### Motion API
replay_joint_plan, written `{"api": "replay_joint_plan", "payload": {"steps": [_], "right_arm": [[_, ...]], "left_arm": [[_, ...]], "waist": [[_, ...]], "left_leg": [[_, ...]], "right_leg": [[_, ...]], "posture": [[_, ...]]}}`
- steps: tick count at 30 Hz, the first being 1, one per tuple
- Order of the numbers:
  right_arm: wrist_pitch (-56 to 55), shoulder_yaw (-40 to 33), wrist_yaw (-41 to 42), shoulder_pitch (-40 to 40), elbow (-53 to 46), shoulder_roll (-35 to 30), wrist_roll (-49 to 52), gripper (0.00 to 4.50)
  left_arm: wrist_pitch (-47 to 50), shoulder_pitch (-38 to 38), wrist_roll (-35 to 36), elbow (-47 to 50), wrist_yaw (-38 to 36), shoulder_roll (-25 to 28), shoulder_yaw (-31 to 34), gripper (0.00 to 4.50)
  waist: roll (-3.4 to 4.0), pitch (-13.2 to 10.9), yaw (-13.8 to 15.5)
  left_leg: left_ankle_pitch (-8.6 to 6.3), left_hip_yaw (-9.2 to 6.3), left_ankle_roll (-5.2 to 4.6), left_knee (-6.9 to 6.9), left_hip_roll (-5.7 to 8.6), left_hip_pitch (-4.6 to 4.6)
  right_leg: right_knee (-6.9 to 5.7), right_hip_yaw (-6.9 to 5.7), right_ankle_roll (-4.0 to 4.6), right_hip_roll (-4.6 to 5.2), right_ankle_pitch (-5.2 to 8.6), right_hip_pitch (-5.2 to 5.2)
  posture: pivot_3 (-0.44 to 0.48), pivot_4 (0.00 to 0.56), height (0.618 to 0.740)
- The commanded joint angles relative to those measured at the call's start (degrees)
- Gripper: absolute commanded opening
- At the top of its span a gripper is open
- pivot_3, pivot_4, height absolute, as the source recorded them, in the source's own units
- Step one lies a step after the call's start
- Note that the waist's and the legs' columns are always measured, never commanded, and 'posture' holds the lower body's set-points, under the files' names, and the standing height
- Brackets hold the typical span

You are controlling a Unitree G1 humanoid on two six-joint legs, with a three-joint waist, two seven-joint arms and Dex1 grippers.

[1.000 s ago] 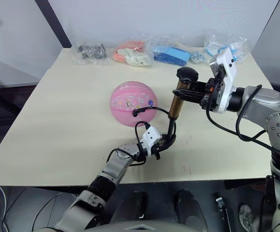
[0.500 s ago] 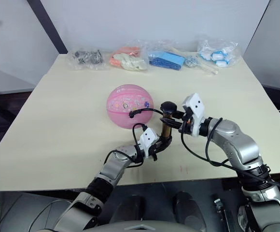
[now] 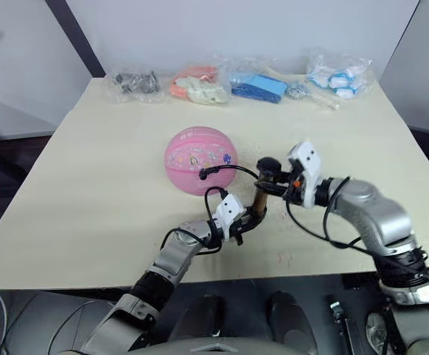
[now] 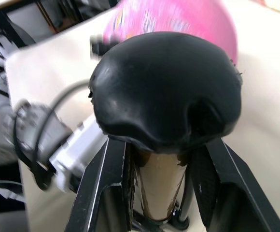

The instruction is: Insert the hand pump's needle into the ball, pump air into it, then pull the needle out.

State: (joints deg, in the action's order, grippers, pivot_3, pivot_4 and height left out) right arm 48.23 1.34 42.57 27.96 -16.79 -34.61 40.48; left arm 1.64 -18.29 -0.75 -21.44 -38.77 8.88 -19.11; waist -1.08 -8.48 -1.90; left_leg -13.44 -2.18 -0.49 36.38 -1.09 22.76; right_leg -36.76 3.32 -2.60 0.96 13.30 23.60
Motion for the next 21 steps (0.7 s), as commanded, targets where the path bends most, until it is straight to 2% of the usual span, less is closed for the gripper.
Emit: {"api": "replay_joint_plan", "payload": {"steps": [1,7,14,21], "right_arm": [[4.69,-8.47,-1.32,5.04,-4.9,-3.02,7.03,1.01],[9.36,-13.85,-3.71,10.6,-5.49,-6.18,13.14,1.01],[9.4,-13.52,-5.18,11.13,-5.51,-6.84,14.21,1.01],[2.61,-3.47,-4.15,0.61,-3.9,-3.61,4.68,1.01]], "left_arm": [[2.36,1.75,-1.32,-4.51,0.73,1.23,0.18,1.1],[2.2,1.68,-1.26,-4.63,0.45,1.43,0.13,1.1],[2.27,1.7,-1.17,-4.45,0.21,1.7,0.15,1.1],[2.45,2.11,-1.11,-3.68,0.17,1.99,0.18,1.1]], "waist": [[-0.01,-0.06,0.18],[-0.03,-0.21,0.25],[-0.06,-0.29,0.25],[-0.14,-0.18,0.02]], "left_leg": [[0.0,-0.01,0.0,0.0,0.03,0.03],[0.0,0.01,0.0,0.03,0.03,0.03],[0.0,0.02,-0.01,0.05,0.01,0.05],[0.0,0.02,0.0,0.05,-0.03,-0.04]], "right_leg": [[0.0,0.0,0.0,0.02,0.0,0.01],[0.01,-0.01,0.0,0.03,0.01,0.01],[0.01,-0.01,-0.01,0.02,0.01,0.02],[-0.01,-0.01,-0.02,-0.02,0.01,-0.04]], "posture": [[0.0,0.15,0.74],[0.0,0.15,0.74],[0.0,0.15,0.74],[0.0,0.15,0.74]]}}
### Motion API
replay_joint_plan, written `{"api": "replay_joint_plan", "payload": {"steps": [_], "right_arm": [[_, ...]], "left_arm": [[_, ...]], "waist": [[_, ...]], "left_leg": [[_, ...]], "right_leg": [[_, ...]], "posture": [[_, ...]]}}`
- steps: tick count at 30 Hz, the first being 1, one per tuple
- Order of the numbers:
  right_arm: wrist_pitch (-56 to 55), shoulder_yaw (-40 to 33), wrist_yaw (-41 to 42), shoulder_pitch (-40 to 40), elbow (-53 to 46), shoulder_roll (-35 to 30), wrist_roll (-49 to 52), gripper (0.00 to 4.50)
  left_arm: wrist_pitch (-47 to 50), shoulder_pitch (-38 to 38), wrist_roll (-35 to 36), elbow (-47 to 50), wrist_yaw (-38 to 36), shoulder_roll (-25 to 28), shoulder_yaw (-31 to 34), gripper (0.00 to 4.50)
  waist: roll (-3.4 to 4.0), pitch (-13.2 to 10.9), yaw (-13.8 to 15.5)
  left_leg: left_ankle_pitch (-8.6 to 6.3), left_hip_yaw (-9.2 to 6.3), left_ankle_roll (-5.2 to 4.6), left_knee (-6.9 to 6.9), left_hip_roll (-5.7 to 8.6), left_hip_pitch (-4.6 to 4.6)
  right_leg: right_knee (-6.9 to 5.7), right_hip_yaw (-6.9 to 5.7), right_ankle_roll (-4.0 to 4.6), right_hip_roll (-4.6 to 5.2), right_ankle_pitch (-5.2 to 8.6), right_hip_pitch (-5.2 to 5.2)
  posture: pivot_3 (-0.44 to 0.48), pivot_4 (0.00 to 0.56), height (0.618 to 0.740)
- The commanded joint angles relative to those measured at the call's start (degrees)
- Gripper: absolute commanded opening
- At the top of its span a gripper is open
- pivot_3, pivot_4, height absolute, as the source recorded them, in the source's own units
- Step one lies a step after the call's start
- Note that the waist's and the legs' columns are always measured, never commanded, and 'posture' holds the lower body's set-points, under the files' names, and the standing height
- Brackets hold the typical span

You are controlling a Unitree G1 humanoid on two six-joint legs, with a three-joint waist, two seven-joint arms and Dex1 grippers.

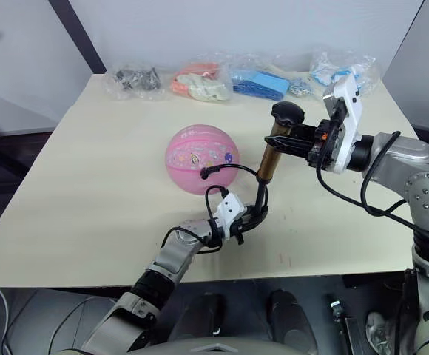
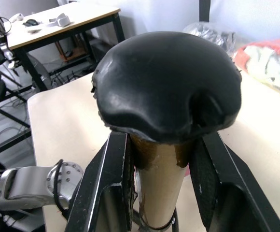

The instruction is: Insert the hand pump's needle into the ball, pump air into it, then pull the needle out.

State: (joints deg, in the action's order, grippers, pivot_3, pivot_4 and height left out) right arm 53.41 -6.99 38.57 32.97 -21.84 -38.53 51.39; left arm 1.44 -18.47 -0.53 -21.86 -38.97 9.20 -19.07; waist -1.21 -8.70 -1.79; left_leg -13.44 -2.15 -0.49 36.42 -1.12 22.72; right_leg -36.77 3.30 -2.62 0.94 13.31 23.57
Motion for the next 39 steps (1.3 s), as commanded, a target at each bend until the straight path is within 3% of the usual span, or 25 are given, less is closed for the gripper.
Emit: {"api": "replay_joint_plan", "payload": {"steps": [1,10,15,22,30,33,39], "right_arm": [[-3.68,6.24,-0.01,-5.59,1.47,0.76,-7.43,1.01],[-17.23,23.32,2.11,-16.63,14.67,8.33,-23.9,1.01],[-20.85,26.28,4.24,-19.09,19.09,9.62,-28.29,1.01],[-19.06,20.66,5.2,-16.92,14.18,8.02,-25.69,1.01],[-7.22,6.83,4.41,-8.56,1.72,3.57,-11.95,1.01],[-3.12,2.66,3.71,-4.89,-0.47,1.67,-7.32,1.01],[2.25,-4.2,1.41,2.81,-0.64,-1.34,-0.07,1.01]], "left_arm": [[2.67,2.36,-1.33,-3.14,0.4,1.7,0.13,1.1],[2.98,2.56,-1.36,-2.51,0.6,2.06,0.42,1.1],[3.12,2.59,-1.41,-2.36,0.69,2.17,0.61,1.1],[2.71,2.4,-1.58,-3.11,0.81,1.79,0.52,1.1],[1.84,1.51,-1.62,-4.85,0.91,1.32,0.42,1.1],[1.59,1.47,-1.46,-5.08,0.91,1.35,0.26,1.1],[1.44,1.18,-1.23,-5.35,0.88,1.42,0.19,1.1]], "waist": [[-0.07,0.14,-0.22],[-0.45,0.71,-0.78],[-0.55,1.18,-0.83],[-0.48,1.2,-0.68],[-0.01,0.42,-0.05],[0.02,0.34,0.21],[0.02,0.07,0.46]], "left_leg": [[0.0,0.01,0.0,0.0,0.0,-0.03],[-0.01,0.11,0.01,-0.12,-0.16,-0.98],[-0.01,0.09,0.01,-0.16,-0.2,-1.09],[-0.02,0.02,0.01,-0.18,-0.19,-1.05],[-0.01,0.02,0.01,-0.17,0.0,-0.54],[-0.01,-0.05,0.01,-0.1,0.05,0.02],[0.0,-0.05,0.0,-0.07,0.06,0.05]], "right_leg": [[0.0,0.0,0.0,0.0,0.0,-0.02],[-0.01,0.05,0.29,-0.09,0.17,-0.75],[-0.01,0.04,0.33,-0.13,0.19,-0.83],[0.0,-0.01,0.38,-0.12,0.23,-0.83],[0.06,-0.02,0.33,0.06,0.22,-0.43],[0.03,-0.04,0.06,0.05,0.04,0.02],[0.04,-0.05,0.05,0.05,0.04,0.04]], "posture": [[0.0,0.15,0.74],[0.0,0.15,0.74],[0.0,0.15,0.74],[0.0,0.15,0.74],[0.0,0.15,0.74],[0.0,0.15,0.74],[0.0,0.15,0.74]]}}
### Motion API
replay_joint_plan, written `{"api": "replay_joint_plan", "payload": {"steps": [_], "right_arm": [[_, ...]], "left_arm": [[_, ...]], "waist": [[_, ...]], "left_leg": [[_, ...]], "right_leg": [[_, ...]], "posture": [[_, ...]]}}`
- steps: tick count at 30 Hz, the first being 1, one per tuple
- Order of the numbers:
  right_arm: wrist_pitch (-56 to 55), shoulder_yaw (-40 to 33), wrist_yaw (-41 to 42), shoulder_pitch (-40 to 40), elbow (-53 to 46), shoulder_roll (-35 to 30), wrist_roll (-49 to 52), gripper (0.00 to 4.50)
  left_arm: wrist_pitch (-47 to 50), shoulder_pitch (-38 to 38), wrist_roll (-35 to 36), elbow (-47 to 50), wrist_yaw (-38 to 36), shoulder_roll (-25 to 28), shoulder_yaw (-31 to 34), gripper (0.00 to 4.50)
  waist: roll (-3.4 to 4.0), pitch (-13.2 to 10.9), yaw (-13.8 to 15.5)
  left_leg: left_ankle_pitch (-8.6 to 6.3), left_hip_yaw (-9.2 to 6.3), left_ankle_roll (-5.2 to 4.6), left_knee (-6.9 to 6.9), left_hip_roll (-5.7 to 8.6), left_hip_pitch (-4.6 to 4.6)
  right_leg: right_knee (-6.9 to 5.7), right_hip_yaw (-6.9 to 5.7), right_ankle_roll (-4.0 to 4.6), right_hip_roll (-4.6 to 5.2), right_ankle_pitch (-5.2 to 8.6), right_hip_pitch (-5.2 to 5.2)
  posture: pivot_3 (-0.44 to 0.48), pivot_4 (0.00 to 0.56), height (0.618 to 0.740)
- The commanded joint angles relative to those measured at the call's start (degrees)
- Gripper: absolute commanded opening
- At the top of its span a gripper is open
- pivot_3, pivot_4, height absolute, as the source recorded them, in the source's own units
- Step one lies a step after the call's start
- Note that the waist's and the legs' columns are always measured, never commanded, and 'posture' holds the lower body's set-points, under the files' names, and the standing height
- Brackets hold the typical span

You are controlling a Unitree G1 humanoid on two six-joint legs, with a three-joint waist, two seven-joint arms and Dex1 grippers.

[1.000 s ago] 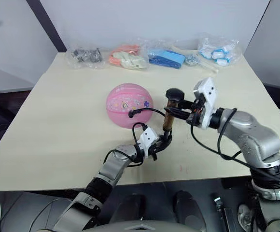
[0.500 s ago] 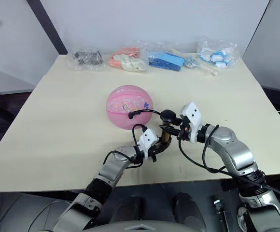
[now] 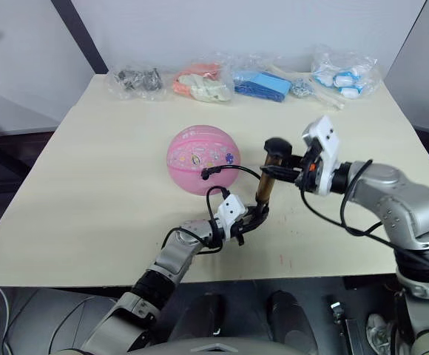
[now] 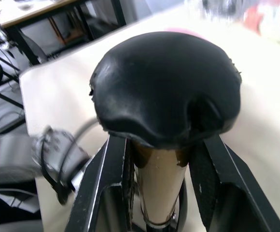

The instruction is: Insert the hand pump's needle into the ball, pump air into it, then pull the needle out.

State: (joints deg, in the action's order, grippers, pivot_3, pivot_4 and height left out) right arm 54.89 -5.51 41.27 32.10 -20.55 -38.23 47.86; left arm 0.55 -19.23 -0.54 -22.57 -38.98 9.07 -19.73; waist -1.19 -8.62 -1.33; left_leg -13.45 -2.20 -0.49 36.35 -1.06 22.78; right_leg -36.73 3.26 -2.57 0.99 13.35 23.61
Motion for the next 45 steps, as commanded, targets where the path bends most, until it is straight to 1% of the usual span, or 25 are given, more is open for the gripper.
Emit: {"api": "replay_joint_plan", "payload": {"steps": [1,9,16,18,29,33,36,38,42,45], "right_arm": [[1.21,-6.16,-1.57,4.45,-1.76,-1.95,4.11,1.01],[2.12,-5.79,-2.37,6.13,-2.31,-3.1,6.3,1.01],[1.77,-4.97,-3.01,5.41,-2.89,-2.8,6.23,1.01],[0.68,-2.92,-2.67,3.5,-3.02,-2.73,3.96,1.01],[-7.75,9.44,-3.25,-6.34,0.1,2.64,-7.96,1.01],[-11.95,13.96,-3.15,-9.23,5.48,6.33,-12.75,1.01],[-17.13,20.22,-2.53,-13.09,12.87,9.36,-19.21,1.01],[-20.16,23.5,-1.79,-15.61,16.96,11.03,-22.74,1.01],[-22.09,24.25,-0.17,-16.84,17.73,12.03,-25.04,1.01],[-21.71,21.88,0.21,-15.51,16.03,11.56,-24.76,1.01]], "left_arm": [[2.3,1.9,-1.19,-4.69,0.86,1.57,0.85,1.1],[2.44,2.0,-1.15,-4.3,0.66,1.92,0.79,1.1],[2.79,2.73,-1.15,-3.3,0.5,2.28,0.71,1.1],[2.86,2.74,-1.13,-3.17,0.48,2.31,0.73,1.1],[3.33,2.89,-1.0,-2.7,0.66,2.45,0.72,1.1],[3.41,3.08,-1.07,-2.68,0.67,2.44,0.8,1.1],[3.79,3.28,-1.07,-2.08,0.72,2.38,0.95,1.1],[4.14,3.31,-1.1,-1.72,0.76,2.52,1.18,1.1],[4.46,3.57,-1.17,-1.22,0.73,2.88,1.31,1.1],[4.49,3.77,-1.18,-1.06,0.73,3.03,1.28,1.1]], "waist": [[0.01,-0.05,0.02],[0.01,-0.06,0.04],[0.02,-0.06,0.02],[0.02,-0.06,-0.01],[-0.04,0.1,-0.89],[-0.14,0.21,-1.04],[-0.29,0.37,-1.17],[-0.53,0.69,-1.3],[-0.51,0.9,-1.48],[-0.54,0.99,-1.51]], "left_leg": [[0.0,0.0,0.0,0.02,-0.02,-0.01],[0.0,0.04,0.0,0.04,-0.03,0.0],[0.0,0.04,0.0,0.05,-0.05,-0.01],[0.0,0.04,0.0,0.05,-0.05,-0.01],[0.0,0.07,0.0,0.06,-0.13,-0.31],[0.0,0.08,0.0,0.06,-0.14,-0.48],[0.0,0.15,0.0,0.03,-0.18,-0.76],[-0.01,0.16,0.0,-0.04,-0.22,-1.03],[-0.01,0.13,0.0,-0.06,-0.31,-1.2],[-0.01,0.11,0.01,-0.07,-0.34,-1.2]], "right_leg": [[0.0,-0.01,0.0,-0.01,0.0,0.0],[-0.01,0.01,-0.01,-0.01,0.0,0.0],[-0.03,0.01,-0.01,-0.03,-0.01,0.0],[-0.03,0.01,-0.01,-0.03,-0.01,0.0],[-0.09,0.04,0.01,-0.09,0.0,-0.2],[-0.09,0.04,0.03,-0.11,0.01,-0.33],[-0.09,0.09,0.09,-0.14,0.04,-0.52],[-0.09,0.1,0.26,-0.17,0.15,-0.76],[-0.09,0.09,0.31,-0.22,0.18,-0.9],[-0.09,0.08,0.31,-0.27,0.18,-0.9]], "posture": [[0.0,0.15,0.74],[0.0,0.15,0.74],[0.0,0.15,0.74],[0.0,0.15,0.74],[0.0,0.15,0.74],[0.0,0.15,0.74],[0.0,0.15,0.74],[0.0,0.15,0.74],[0.0,0.15,0.74],[0.0,0.15,0.74]]}}
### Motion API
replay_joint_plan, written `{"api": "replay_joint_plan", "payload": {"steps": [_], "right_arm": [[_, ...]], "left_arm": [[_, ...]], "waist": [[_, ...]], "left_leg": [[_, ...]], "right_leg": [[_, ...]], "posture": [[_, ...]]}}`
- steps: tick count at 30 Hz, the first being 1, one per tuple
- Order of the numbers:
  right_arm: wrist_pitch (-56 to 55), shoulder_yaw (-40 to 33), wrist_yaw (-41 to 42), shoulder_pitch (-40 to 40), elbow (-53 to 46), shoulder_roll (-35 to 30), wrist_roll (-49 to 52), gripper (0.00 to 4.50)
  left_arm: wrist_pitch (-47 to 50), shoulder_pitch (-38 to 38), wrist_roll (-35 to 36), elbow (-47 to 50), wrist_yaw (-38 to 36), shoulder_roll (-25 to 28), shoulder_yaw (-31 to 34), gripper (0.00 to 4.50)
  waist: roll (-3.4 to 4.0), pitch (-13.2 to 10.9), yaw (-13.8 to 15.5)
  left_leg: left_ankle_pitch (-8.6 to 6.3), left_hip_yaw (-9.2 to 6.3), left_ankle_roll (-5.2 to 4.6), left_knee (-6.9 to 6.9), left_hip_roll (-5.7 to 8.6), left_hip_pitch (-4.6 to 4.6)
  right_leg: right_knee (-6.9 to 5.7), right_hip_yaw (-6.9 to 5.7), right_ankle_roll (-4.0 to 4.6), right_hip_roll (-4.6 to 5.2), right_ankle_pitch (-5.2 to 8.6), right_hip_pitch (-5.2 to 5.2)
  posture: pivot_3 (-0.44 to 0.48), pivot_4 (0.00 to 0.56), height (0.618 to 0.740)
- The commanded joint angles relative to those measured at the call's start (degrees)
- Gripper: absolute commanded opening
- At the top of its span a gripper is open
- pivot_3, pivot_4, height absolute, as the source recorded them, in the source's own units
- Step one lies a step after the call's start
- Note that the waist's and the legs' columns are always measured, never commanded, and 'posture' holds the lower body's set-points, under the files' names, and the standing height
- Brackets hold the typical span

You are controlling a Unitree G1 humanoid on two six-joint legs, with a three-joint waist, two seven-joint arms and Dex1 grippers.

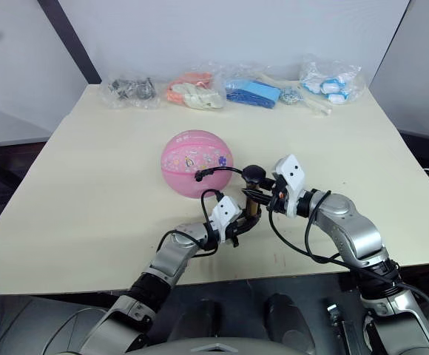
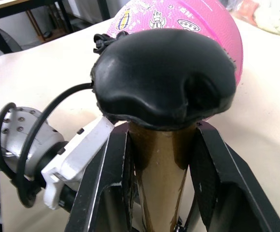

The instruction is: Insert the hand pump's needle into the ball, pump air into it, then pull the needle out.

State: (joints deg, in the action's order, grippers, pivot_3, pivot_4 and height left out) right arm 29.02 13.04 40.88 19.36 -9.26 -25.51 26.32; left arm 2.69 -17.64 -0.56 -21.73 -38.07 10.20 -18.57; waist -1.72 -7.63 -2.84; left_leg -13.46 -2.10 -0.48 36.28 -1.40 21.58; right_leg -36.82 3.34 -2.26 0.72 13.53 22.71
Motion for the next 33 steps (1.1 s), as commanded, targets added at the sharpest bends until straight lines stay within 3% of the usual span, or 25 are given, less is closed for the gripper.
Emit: {"api": "replay_joint_plan", "payload": {"steps": [1,10,15,22,28,33], "right_arm": [[4.44,2.44,0.72,-2.19,3.96,-1.57,-2.95,1.01],[12.5,-8.31,1.78,4.5,-6.04,-5.96,5.7,1.01],[19.31,-14.75,0.49,9.11,-11.16,-7.66,13.76,1.01],[25.87,-24.68,-2.36,17.7,-12.21,-10.92,23.45,1.01],[26.61,-25.07,-4.08,19.21,-12.03,-12.07,25.01,1.01],[22.94,-18.41,-2.3,12.8,-10.74,-12.16,19.07,1.01]], "left_arm": [[2.35,2.24,-1.17,-1.86,-0.17,1.91,0.09,1.1],[2.0,1.85,-1.23,-2.74,-0.02,1.28,-0.2,1.1],[1.9,1.94,-1.15,-2.64,-0.03,1.52,-0.15,1.1],[2.11,2.45,-1.09,-2.04,-0.25,2.06,-0.18,1.1],[2.21,2.24,-1.02,-2.11,-0.37,2.02,-0.27,1.1],[2.26,2.55,-0.97,-1.69,-0.48,2.17,-0.38,1.1]], "waist": [[0.01,0.0,0.0],[0.29,-0.39,0.38],[0.57,-0.82,0.72],[0.57,-0.98,0.64],[0.58,-0.99,0.52],[0.56,-0.96,0.49]], "left_leg": [[0.0,0.0,0.0,-0.02,0.0,0.0],[0.0,-0.03,0.0,-0.04,0.06,0.23],[0.0,-0.03,0.0,-0.01,0.22,0.82],[0.01,-0.05,-0.01,0.08,0.23,1.13],[0.01,-0.05,-0.01,0.09,0.19,1.14],[0.01,-0.03,-0.01,0.09,0.19,1.12]], "right_leg": [[0.0,0.0,0.01,-0.01,0.01,0.0],[0.03,-0.01,0.02,0.03,0.01,0.17],[0.04,-0.01,-0.25,0.18,-0.15,0.65],[0.04,-0.02,-0.3,0.18,-0.19,0.91],[0.03,-0.03,-0.3,0.14,-0.19,0.92],[0.03,-0.02,-0.3,0.15,-0.19,0.9]], "posture": [[0.0,0.15,0.74],[0.0,0.15,0.74],[0.0,0.15,0.74],[0.0,0.15,0.74],[0.0,0.15,0.74],[0.0,0.15,0.74]]}}
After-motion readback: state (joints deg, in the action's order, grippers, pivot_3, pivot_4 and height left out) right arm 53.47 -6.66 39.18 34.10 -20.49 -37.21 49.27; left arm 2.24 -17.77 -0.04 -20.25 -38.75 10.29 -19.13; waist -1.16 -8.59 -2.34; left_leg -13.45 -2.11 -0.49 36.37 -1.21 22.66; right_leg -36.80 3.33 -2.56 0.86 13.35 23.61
